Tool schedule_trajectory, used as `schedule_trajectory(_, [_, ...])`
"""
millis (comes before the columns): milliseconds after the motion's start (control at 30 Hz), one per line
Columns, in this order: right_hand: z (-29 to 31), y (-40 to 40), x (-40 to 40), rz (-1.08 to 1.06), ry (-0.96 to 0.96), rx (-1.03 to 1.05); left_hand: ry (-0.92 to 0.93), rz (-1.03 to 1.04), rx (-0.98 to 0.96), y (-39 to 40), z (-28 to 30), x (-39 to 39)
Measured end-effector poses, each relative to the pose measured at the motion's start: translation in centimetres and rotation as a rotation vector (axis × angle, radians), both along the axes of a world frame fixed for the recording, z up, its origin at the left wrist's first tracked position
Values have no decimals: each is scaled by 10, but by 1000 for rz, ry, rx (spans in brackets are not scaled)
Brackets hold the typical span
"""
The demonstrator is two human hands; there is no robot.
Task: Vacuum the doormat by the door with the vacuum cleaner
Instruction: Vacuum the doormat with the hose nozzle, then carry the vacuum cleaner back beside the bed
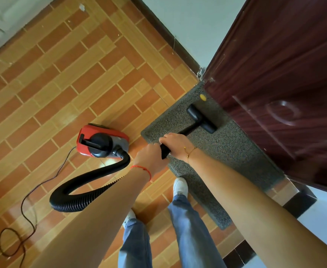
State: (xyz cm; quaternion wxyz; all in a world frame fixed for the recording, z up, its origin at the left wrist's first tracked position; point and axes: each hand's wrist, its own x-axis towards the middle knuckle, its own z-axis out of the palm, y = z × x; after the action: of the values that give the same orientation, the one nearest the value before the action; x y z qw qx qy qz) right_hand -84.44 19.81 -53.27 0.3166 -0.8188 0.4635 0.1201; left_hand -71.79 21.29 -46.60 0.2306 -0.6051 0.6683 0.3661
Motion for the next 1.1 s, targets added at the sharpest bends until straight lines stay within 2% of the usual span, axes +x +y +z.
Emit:
schedule_trajectory(267, [9,50,85,-65,-24,35,-18,-66,-19,44,7,87])
schedule_trajectory(467, [18,94,158,-109,-14,59,-59,-232,-52,80,17,163])
schedule_trajectory(600, [26,116,189,-194,7,78,-74,-410,-162,97,28,207])
schedule_trajectory(767, [31,139,205,-397,-34,70,-38,-521,-310,113,47,247])
schedule_trajectory(967, [47,155,212,-680,-185,67,18,-596,-556,112,77,276])
schedule_trajectory(1100, [59,157,215,-809,-290,37,44,-554,-699,91,90,299])
